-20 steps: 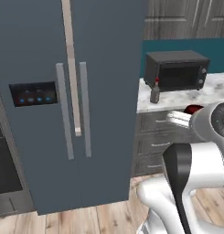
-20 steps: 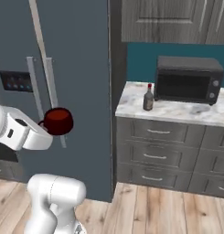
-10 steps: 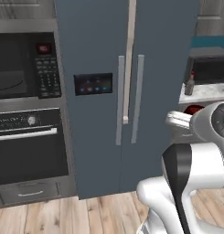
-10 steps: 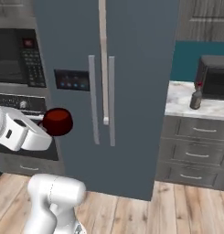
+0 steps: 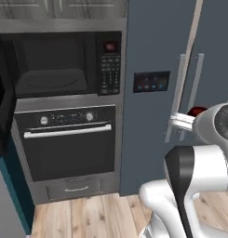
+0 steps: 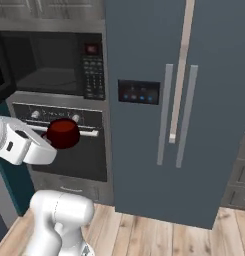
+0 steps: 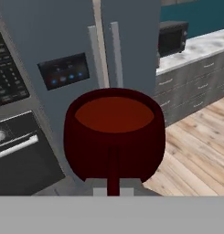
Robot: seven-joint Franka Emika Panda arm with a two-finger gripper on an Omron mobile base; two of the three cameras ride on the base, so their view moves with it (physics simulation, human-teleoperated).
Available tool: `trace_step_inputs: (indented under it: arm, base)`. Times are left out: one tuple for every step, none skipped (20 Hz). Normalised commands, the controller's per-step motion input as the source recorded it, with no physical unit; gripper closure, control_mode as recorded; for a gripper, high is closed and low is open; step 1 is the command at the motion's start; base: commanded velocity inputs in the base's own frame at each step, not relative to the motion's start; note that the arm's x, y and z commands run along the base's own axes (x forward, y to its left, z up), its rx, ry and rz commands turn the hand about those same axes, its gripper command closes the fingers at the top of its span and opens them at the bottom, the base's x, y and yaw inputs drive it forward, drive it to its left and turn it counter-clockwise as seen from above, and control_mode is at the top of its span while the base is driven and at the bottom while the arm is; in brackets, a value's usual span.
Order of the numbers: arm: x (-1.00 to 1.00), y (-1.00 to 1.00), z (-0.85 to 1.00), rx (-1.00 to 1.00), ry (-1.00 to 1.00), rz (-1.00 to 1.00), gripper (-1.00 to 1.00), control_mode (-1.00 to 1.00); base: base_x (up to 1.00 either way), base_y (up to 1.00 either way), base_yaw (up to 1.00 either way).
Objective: Place the microwavable item in the microwave. Then, close the microwave door and press the start button.
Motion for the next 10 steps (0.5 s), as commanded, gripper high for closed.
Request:
trace_step_inputs:
  arm:
    - [0.0, 0.0, 0.0, 0.0, 0.0, 0.0, 1.0, 1.0]
    - [0.0, 0.0, 0.0, 0.0, 0.0, 0.0, 1.0, 1.0]
    - [0.0, 0.0, 0.0, 0.0, 0.0, 0.0, 1.0, 1.0]
    - [0.0, 0.0, 0.0, 0.0, 0.0, 0.0, 1.0, 1.0]
    - [0.0, 0.0, 0.0, 0.0, 0.0, 0.0, 1.0, 1.0]
    - [0.0, 0.0, 0.0, 0.0, 0.0, 0.0, 1.0, 1.0]
    - [0.0, 0.0, 0.0, 0.0, 0.0, 0.0, 1.0, 1.0]
    - [0.0, 0.0, 0.0, 0.0, 0.0, 0.0, 1.0, 1.0]
    - [0.0, 0.0, 0.0, 0.0, 0.0, 0.0, 1.0, 1.0]
    - [0.0, 0.0, 0.0, 0.0, 0.0, 0.0, 1.0, 1.0]
  base:
    - [0.4, 1.0, 0.09]
    - [0.54, 0.92, 0.07]
    - [0.65, 0.6, 0.04]
    - [0.74, 0.29, 0.04]
    - [0.79, 0.24, 0.03]
    - [0.84, 0.15, 0.04]
    - [0.8, 0.16, 0.05]
    - [0.64, 0.09, 0.07]
    - [0.5, 0.17, 0.08]
    - [0.29, 0.24, 0.07]
